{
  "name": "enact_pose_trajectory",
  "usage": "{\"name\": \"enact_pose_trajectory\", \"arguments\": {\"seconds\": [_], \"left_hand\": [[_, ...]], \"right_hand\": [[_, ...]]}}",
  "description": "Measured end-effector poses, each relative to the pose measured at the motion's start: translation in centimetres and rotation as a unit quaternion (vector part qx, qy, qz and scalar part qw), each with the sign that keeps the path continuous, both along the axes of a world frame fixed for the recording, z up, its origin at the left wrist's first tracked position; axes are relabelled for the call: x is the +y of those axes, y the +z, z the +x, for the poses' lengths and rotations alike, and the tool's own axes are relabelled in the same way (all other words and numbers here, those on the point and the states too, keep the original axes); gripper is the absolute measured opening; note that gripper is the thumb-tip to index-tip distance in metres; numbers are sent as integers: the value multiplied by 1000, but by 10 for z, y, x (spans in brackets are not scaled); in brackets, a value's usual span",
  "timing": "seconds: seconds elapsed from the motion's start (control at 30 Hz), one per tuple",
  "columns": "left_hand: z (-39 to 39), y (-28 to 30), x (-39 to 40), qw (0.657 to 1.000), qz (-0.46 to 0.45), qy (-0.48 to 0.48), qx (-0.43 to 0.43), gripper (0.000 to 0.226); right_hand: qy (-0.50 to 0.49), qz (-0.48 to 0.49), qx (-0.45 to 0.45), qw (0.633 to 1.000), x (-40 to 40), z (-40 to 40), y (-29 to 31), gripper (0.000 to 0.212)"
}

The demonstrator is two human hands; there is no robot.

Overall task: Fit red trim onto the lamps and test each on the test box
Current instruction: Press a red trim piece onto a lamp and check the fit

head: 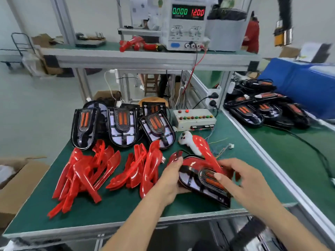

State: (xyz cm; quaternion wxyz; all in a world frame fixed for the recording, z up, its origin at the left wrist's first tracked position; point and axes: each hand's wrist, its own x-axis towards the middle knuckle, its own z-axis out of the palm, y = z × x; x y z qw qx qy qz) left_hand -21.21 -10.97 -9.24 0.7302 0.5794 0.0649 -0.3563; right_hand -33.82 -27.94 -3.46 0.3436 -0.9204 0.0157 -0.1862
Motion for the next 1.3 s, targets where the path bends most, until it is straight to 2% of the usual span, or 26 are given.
{"name": "enact_pose_trajectory", "arguments": {"seconds": [0.13, 0.33, 0.6, 0.87, 1.1, 1.3], "left_hand": [[3, -6, -5, 999, -41, -1, 12, 62], [-2, -14, -4, 993, -111, -33, -2, 74], [-8, -19, 0, 991, -114, -43, -60, 56], [-8, -33, 0, 980, -135, -48, -135, 67], [-13, -33, -1, 978, -126, -38, -160, 76], [-16, -33, -1, 975, -129, -41, -174, 75]], "right_hand": [[-26, -182, -76, 980, -29, -23, -40, 25], [44, -292, -137, 945, -18, -14, -76, 27], [33, -311, -166, 935, -14, -5, -91, 27], [0, -308, -199, 930, -17, -11, -102, 26], [-24, -237, -192, 952, -16, -12, -110, 32], [-38, -188, -182, 965, -9, -10, -113, 30]]}}
